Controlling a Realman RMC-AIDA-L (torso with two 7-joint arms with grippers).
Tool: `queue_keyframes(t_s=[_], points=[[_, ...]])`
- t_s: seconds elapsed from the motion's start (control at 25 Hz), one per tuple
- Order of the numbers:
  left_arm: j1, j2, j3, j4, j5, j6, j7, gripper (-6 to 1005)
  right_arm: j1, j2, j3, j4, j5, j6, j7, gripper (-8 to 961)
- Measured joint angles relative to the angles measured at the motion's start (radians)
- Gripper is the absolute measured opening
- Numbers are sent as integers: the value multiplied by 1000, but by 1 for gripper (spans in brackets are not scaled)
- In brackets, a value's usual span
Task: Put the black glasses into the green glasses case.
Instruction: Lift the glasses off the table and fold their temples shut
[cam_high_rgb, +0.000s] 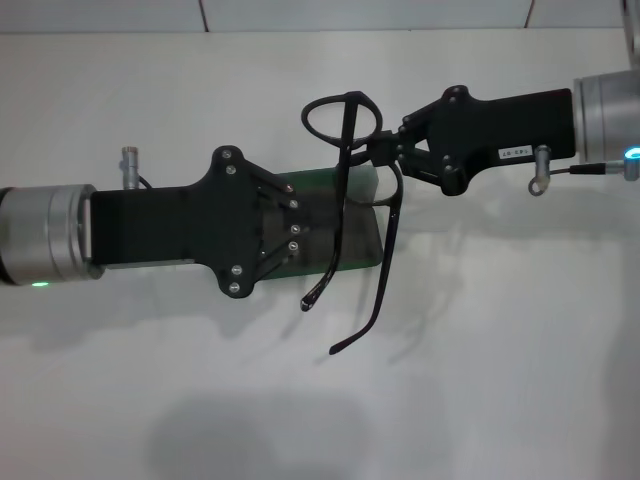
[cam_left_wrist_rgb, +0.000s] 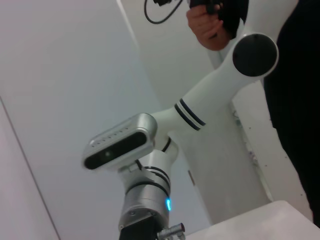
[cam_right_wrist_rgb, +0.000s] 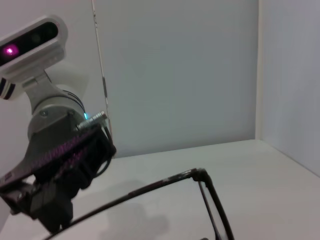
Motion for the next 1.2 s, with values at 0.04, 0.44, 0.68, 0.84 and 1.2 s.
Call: queue_keyframes(t_s=[0.04,0.44,0.68,0.84,1.2], points=[[-4,-1,0,0,5,0,3,-2,4,0,0,5,1,1,0,37],[-8,-5,2,4,10,1,5,-2,18,-1,-14,10,8,8,0,37],[-20,-9,2,4,10,0,7,-2,21,-1,-14,10,24,-8,9,37],[-31,-16,2,5,10,-17,9,-2,27,-1,-14,10,28,-20,30,37],[-45,-39,2,8,8,-49,32,-2,33,2,-36,10,62,-49,62,37]])
